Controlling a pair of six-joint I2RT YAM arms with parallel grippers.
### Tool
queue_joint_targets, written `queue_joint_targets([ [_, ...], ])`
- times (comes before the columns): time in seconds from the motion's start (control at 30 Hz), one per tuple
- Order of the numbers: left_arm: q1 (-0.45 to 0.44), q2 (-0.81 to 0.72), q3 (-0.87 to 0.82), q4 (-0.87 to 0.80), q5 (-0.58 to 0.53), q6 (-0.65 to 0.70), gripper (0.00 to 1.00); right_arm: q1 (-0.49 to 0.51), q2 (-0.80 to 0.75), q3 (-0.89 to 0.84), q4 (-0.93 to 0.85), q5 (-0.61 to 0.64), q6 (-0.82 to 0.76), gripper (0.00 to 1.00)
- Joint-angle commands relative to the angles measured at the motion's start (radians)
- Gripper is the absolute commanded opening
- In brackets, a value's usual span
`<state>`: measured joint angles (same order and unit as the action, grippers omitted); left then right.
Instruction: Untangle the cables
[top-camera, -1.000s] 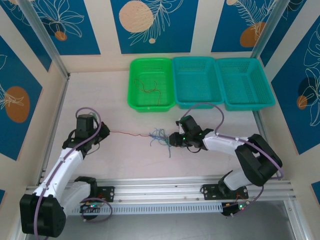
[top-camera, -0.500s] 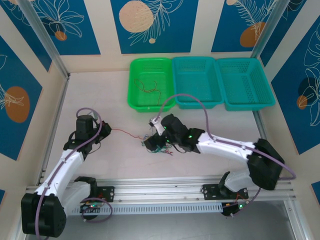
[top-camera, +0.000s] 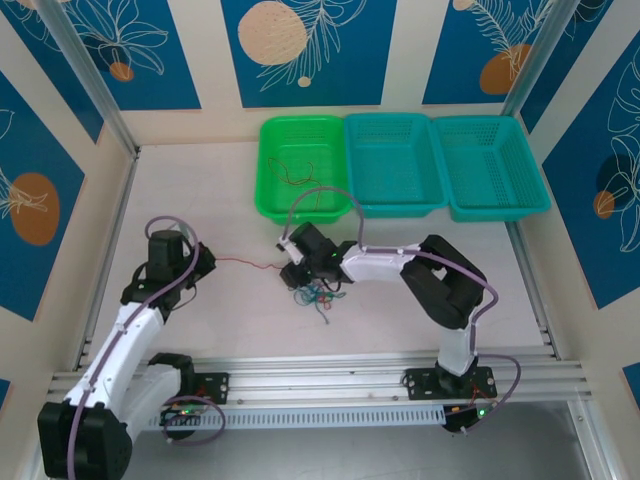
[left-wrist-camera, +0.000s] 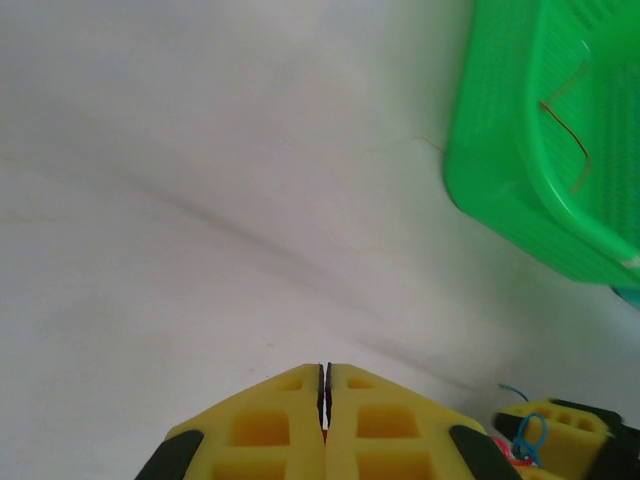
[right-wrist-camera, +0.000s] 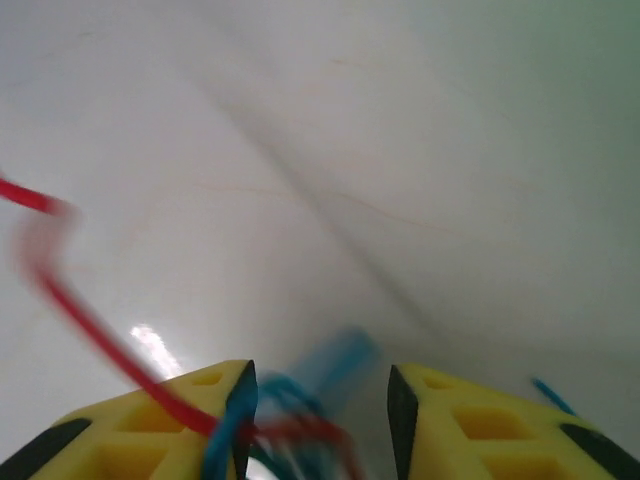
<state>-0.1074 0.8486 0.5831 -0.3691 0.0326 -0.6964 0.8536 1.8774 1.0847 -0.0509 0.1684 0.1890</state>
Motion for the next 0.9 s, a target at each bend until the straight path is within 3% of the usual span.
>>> queue_joint_targets([
  [0.0,0.021,-0.071,0.036,-0.121,-0.192,0.016,0.00,-0.099,-0.062,-0.107,-0.051,0.008,0.118,0.43],
  [0.2,0.033,-0.043,0.000,-0.045,-0.116,0.011,0.00,-0.257,-0.179,-0.265,-0.056,-0.033,0.140,0.30],
  [0.27,0.032,-0.007,-0.012,0.007,-0.055,0.015,0.00,-0.271,-0.204,-0.276,-0.065,-0.041,0.138,0.21],
  [0.4,0.029,0.025,-0.099,0.273,0.192,0.035,0.00,-0.271,-0.247,-0.254,-0.075,-0.137,0.141,0.01],
  [0.47,0.014,0.043,-0.117,0.358,0.280,0.052,0.02,-0.268,-0.285,-0.247,-0.064,-0.188,0.136,0.00],
  [0.57,-0.066,0.044,-0.102,0.374,0.314,0.135,0.25,-0.266,-0.344,-0.229,-0.067,-0.239,0.100,0.00],
  [0.67,-0.173,0.002,-0.100,0.429,0.285,0.217,0.59,-0.266,-0.379,-0.195,-0.099,-0.244,0.048,0.00],
  [0.77,-0.254,-0.040,-0.077,0.432,0.220,0.323,0.74,-0.269,-0.380,-0.151,-0.149,-0.209,0.019,0.00],
  [0.87,-0.290,-0.079,-0.034,0.364,0.181,0.447,0.82,-0.267,-0.373,-0.129,-0.181,-0.186,0.010,0.00],
])
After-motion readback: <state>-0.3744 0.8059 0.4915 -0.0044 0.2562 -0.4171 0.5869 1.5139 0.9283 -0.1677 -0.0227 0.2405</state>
